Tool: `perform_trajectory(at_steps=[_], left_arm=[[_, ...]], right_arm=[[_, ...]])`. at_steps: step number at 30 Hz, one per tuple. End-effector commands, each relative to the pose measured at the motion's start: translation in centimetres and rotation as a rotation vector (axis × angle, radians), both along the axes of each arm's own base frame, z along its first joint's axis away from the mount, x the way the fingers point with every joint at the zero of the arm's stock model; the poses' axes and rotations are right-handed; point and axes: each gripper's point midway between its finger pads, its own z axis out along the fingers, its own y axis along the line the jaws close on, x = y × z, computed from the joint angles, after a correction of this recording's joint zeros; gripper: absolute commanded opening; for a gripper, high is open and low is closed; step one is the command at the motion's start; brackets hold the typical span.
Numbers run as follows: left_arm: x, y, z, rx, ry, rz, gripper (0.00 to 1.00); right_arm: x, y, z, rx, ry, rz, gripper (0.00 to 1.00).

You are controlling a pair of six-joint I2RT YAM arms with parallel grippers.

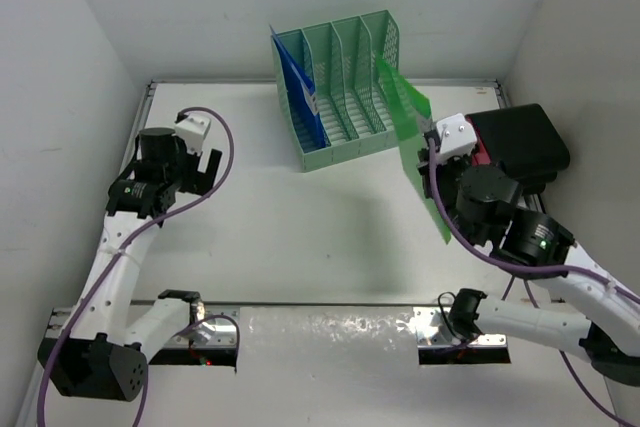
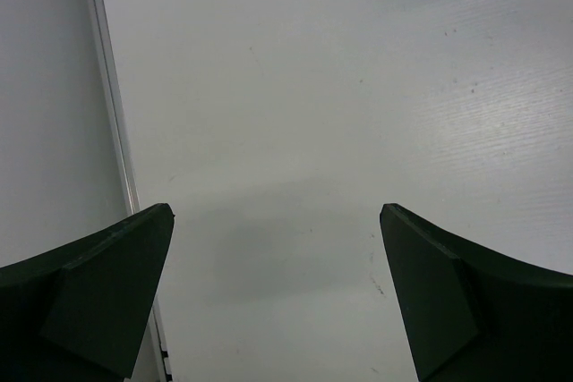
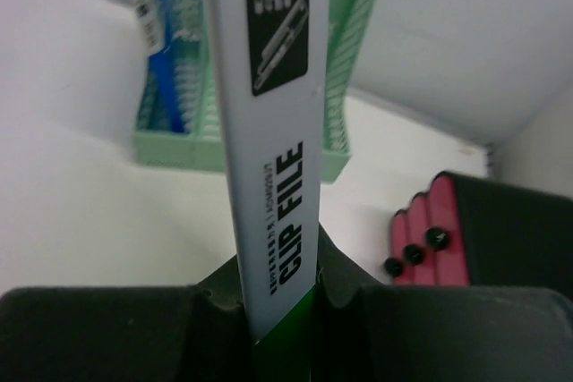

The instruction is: Organize the desk

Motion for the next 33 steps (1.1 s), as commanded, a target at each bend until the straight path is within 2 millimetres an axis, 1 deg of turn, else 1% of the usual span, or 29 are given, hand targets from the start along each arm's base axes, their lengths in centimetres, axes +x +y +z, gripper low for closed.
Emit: perform_trajectory(at_steps=[1, 2, 3, 4, 5, 6, 7, 8, 9, 10, 11, 12, 13, 14, 15, 16, 17, 18, 19, 21, 25, 26, 28, 29, 30, 31, 32, 33], left_arm=[[1.1, 0.4, 0.6, 0.004, -0.048, 0.014, 1.00], [1.1, 0.6, 0.6, 0.012, -0.050, 0.019, 1.00], [1.0, 0.7, 0.6, 0.018, -0.051, 0.023, 0.99], [0.9, 0.8, 0.7, 0.023, -0.060, 0.027, 1.00], [0.8, 0.9, 0.7, 0.028, -0.065, 0.029, 1.00], [0.7, 1.0, 0.7, 0.034, -0.066, 0.032, 1.00], [0.6, 1.1, 0.8, 0.037, -0.069, 0.033, 1.00], [0.6, 1.1, 0.7, 0.039, -0.069, 0.034, 1.00], [0.6, 1.2, 0.7, 0.041, -0.068, 0.034, 0.99], [0.6, 1.2, 0.7, 0.044, -0.067, 0.033, 0.99], [0.6, 1.4, 0.6, 0.051, -0.063, 0.040, 0.99], [0.6, 1.5, 0.6, 0.055, -0.064, 0.044, 1.00], [0.5, 1.6, 0.6, 0.058, -0.064, 0.046, 1.00], [0.5, 1.6, 0.6, 0.063, -0.064, 0.047, 0.99], [0.6, 1.7, 0.6, 0.064, -0.065, 0.049, 0.99], [0.6, 1.7, 0.6, 0.065, -0.067, 0.050, 1.00], [0.6, 1.7, 0.6, 0.065, -0.067, 0.050, 1.00], [0.7, 1.7, 0.6, 0.067, -0.068, 0.050, 0.99], [0.7, 1.8, 0.7, 0.067, -0.068, 0.052, 1.00], [0.8, 1.9, 0.4, 0.071, -0.061, 0.057, 0.99], [1.1, 1.9, 0.1, 0.075, -0.056, 0.056, 1.00], [1.2, 1.9, 0.0, 0.075, -0.053, 0.056, 1.00], [1.4, 1.9, -0.2, 0.074, -0.048, 0.056, 1.00], [1.5, 1.9, -0.3, 0.072, -0.047, 0.060, 1.00], [1.7, 1.9, -0.4, 0.071, -0.046, 0.059, 1.00], [1.8, 1.8, -0.5, 0.068, -0.043, 0.057, 1.00], [1.9, 1.8, -0.6, 0.066, -0.041, 0.057, 1.00], [2.0, 1.7, -0.8, 0.065, -0.037, 0.056, 1.00]], right_arm=[[2.5, -0.8, 6.2, 0.014, -0.193, -0.150, 0.00], [3.2, 0.1, 6.9, -0.029, -0.210, -0.144, 0.00], [3.8, 0.4, 7.5, -0.038, -0.223, -0.155, 0.00], [4.4, 1.0, 8.2, -0.040, -0.236, -0.139, 0.00], [5.6, 2.1, 9.0, -0.031, -0.241, -0.126, 0.00], [7.1, 1.5, 9.2, -0.022, -0.233, -0.148, 0.00], [8.0, 1.8, 9.0, -0.019, -0.210, -0.128, 0.00], [9.3, 2.1, 10.5, 0.057, -0.216, -0.085, 0.00], [10.8, 3.4, 9.7, 0.049, -0.192, -0.062, 0.00], [11.5, 4.0, 10.0, 0.059, -0.198, -0.041, 0.00], [12.1, 4.6, 11.1, 0.082, -0.211, -0.018, 0.00], [13.6, 5.8, 10.0, 0.067, -0.178, -0.005, 0.00], [14.0, 6.1, 11.1, 0.088, -0.181, 0.007, 0.00], [14.8, 6.7, 11.1, 0.114, -0.166, 0.038, 0.00], [16.3, 7.9, 9.7, 0.106, -0.127, 0.052, 0.00], [16.7, 8.2, 10.6, 0.155, -0.123, 0.059, 0.00], [17.6, 8.4, 10.3, 0.165, -0.112, 0.064, 0.00], [17.9, 9.3, 10.2, 0.181, -0.097, 0.103, 0.00], [18.8, 9.9, 9.9, 0.195, -0.087, 0.113, 0.00], [20.0, 10.8, 9.3, 0.230, -0.065, 0.123, 0.00], [21.5, 10.9, 8.8, 0.229, -0.079, 0.094, 0.00], [22.3, 11.2, 7.9, 0.218, -0.073, 0.088, 0.00], [23.3, 11.9, 7.2, 0.223, -0.076, 0.099, 0.00], [24.2, 12.4, 5.8, 0.218, -0.055, 0.095, 0.00], [24.7, 12.6, 5.3, 0.211, -0.055, 0.096, 0.00], [25.4, 12.8, 5.4, 0.219, -0.076, 0.093, 0.00], [26.4, 13.1, 4.2, 0.214, -0.065, 0.086, 0.00], [27.0, 13.2, 4.6, 0.231, -0.085, 0.089, 0.00]])
